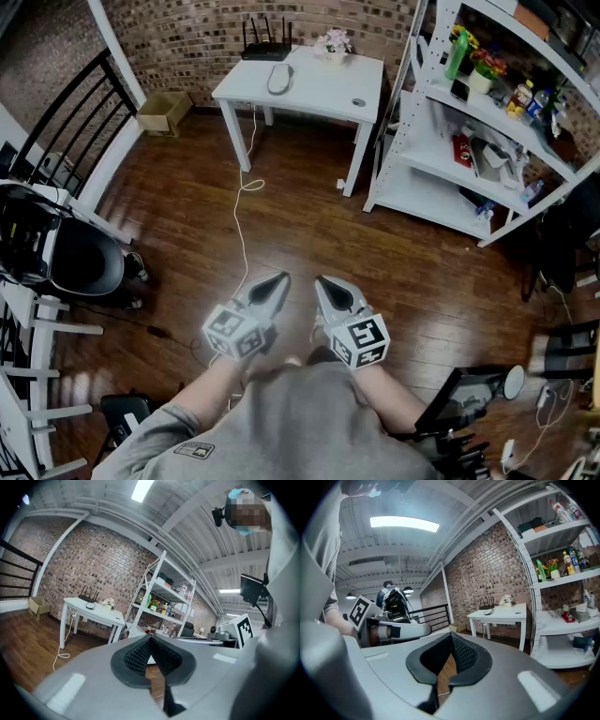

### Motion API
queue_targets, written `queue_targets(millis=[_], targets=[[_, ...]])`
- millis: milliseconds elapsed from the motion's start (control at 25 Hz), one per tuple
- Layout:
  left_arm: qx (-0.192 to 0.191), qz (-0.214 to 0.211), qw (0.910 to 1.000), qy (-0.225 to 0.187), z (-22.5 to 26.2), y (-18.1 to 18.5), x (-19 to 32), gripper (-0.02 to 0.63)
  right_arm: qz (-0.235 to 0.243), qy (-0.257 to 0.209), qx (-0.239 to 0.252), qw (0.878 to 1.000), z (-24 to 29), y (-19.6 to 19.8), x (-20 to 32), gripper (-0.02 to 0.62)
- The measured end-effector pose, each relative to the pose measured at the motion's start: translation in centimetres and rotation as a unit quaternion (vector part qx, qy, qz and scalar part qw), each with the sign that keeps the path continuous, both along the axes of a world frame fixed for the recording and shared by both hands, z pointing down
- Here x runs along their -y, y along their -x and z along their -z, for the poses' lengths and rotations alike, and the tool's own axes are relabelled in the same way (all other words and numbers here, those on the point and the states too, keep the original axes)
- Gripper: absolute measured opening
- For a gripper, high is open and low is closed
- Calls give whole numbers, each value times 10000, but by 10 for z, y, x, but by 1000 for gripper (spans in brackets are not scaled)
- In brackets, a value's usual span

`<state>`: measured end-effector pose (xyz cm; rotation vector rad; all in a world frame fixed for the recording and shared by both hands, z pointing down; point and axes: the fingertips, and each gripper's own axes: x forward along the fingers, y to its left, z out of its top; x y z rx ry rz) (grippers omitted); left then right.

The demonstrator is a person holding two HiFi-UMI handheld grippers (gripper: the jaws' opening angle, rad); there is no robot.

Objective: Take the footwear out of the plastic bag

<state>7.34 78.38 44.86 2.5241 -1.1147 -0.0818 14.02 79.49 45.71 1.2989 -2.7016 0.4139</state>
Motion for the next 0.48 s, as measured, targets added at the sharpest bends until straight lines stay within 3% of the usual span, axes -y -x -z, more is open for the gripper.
queue_targets(millis=[480], targets=[[214,145,9996,-124,16,-27,152,2,250,-128,104,9996,15,-26,149,12]])
